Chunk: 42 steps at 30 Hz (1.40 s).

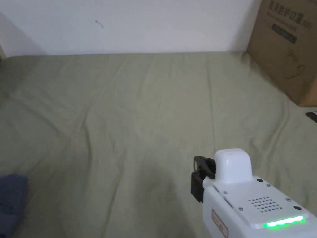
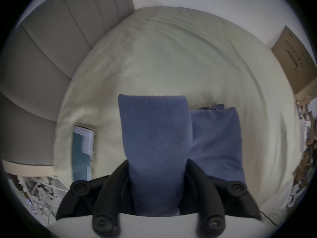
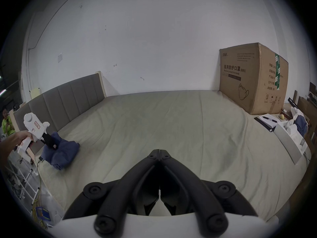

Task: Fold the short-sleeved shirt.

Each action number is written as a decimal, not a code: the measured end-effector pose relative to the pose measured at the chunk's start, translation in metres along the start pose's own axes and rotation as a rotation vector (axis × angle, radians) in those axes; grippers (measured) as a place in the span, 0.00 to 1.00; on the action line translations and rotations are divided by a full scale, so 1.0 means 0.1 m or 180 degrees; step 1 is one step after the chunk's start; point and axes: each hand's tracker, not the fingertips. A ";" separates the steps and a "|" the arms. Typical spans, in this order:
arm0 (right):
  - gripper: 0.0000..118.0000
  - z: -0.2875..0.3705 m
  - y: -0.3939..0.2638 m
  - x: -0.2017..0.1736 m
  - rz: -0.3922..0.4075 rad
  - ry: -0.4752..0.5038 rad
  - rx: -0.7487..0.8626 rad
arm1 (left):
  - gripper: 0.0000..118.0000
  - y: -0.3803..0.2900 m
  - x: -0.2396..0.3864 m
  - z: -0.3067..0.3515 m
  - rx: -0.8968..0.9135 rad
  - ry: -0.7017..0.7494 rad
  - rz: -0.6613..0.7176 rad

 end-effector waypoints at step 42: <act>0.00 1.55 0.27 0.87 -0.0080 -0.0077 0.0449 | 0.00 -2.55 3.39 2.72 0.3432 -0.0377 -0.0123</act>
